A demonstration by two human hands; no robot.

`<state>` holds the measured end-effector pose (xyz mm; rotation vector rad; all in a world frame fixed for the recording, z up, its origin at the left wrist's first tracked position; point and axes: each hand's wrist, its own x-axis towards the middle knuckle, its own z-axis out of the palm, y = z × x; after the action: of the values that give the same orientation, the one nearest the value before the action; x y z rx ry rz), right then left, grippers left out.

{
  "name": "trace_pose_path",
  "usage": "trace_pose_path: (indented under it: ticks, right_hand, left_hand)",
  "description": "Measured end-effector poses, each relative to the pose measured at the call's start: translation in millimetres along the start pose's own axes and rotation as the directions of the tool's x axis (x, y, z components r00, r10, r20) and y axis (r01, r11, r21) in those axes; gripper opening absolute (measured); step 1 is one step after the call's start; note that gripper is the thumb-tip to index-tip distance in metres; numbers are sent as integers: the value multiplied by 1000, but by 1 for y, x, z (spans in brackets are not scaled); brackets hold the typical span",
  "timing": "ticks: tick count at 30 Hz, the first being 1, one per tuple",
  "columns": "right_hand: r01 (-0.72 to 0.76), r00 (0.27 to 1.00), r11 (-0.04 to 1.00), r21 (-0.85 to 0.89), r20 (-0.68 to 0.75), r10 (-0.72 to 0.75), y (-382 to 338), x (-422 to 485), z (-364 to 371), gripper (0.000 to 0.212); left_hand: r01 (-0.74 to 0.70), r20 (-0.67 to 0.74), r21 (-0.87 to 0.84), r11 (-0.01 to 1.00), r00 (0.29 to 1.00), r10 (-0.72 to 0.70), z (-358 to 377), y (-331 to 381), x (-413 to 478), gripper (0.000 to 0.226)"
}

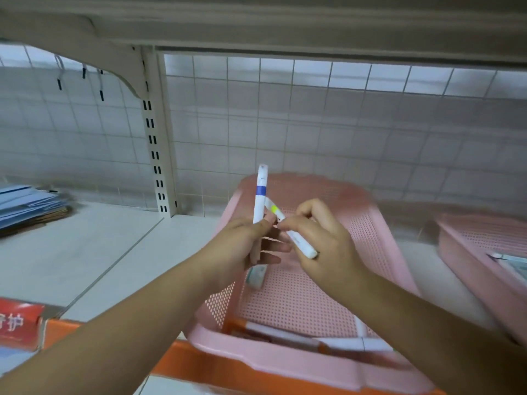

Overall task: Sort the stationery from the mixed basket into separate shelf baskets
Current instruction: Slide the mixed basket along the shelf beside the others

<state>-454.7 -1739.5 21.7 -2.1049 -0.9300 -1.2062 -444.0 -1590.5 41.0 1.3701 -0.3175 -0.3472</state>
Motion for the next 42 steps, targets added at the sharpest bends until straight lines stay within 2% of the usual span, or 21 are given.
trace_pose_path:
  ticks: [2, 5, 7, 9, 10, 11, 12, 13, 14, 15, 17, 21, 23, 24, 26, 29, 32, 35, 38, 42]
  right_hand:
    - [25, 994, 1000, -1, 102, -25, -2, -2, 3, 27]
    - [57, 972, 997, -46, 229, -45, -5, -4, 5, 42]
    - [-22, 968, 998, -55, 247, 35, -6, -1, 1, 45]
    - [-222, 931, 972, -70, 281, 233, -4, 1, -6, 35]
    - [-368, 856, 927, -66, 365, 366, -1, 1, -10, 28]
    - [-520, 717, 851, -74, 504, 482, 0, 1, -14, 24]
    - [-644, 522, 757, -112, 659, 542, 2, 0, -18, 20]
    - [-710, 319, 680, -183, 777, 542, 4, -2, -20, 13]
    - [-718, 150, 643, -267, 843, 517, 4, -4, -22, 7]
    - [-690, 47, 647, -325, 872, 488, 3, -4, -22, 18]
    - [-667, -23, 668, -330, 906, 424, -1, -4, -19, 31]
    - [-572, -93, 758, -313, 943, 319, -15, -4, -12, 13]
    - [-603, -85, 730, -323, 935, 344, -14, -5, -11, 14]
    - [-624, -51, 709, -328, 923, 382, -13, -4, -13, 17]
    - [-672, 58, 666, -324, 874, 483, -8, 0, -16, 24]
    - [-799, 217, 557, -226, 756, 617, 0, 3, -17, 28]
    - [-852, 291, 504, -144, 670, 683, 4, 6, -15, 22]
    - [-859, 339, 502, -102, 621, 706, 8, 6, -10, 22]
    - [-866, 354, 495, -76, 606, 712, 9, 5, -4, 23]
    - [-785, 440, 618, -35, 671, 597, 1, 6, 6, 20]
  left_hand:
    - [36, 25, -130, 991, 999, -33, -3, 4, -1, 24]
    - [25, -4, -168, 985, 1000, -26, -7, 7, -3, 18]
    - [9, -45, -144, 990, 999, -16, -9, 6, -2, 14]
    - [3, -85, -132, 991, 996, -14, -10, 5, 0, 12]
    - [1, -107, -125, 992, 994, -14, -11, 4, 0, 12]
    - [-2, -127, -109, 994, 992, -12, -11, 3, 1, 12]
    - [-2, -145, -87, 996, 989, -11, -11, 1, 1, 14]
    - [-1, -159, -67, 998, 987, -10, -12, 0, 2, 15]
    - [0, -169, -55, 998, 985, -10, -12, -2, 2, 16]
    - [2, -173, -51, 999, 985, -11, -12, -2, 2, 16]
    - [2, -167, -56, 998, 986, -11, -12, -3, 3, 14]
    - [6, -120, -62, 998, 993, -14, -14, -5, 2, 9]
    - [11, -93, -70, 998, 995, -17, -14, -6, 2, 12]
    - [11, -98, -73, 997, 995, -18, -15, -6, 3, 13]
    - [14, -144, -78, 997, 989, -25, -15, -6, 4, 13]
    - [9, -183, -86, 996, 983, -24, -17, -7, 9, 10]
    - [6, -171, -95, 995, 985, -22, -18, -7, 14, 10]
    - [19, -208, -137, 990, 977, -48, -19, -7, 20, 8]
    - [40, -220, -158, 987, 973, -75, -21, -10, 24, 15]
    - [89, -41, -75, 993, 995, -92, -20, -8, 25, 15]
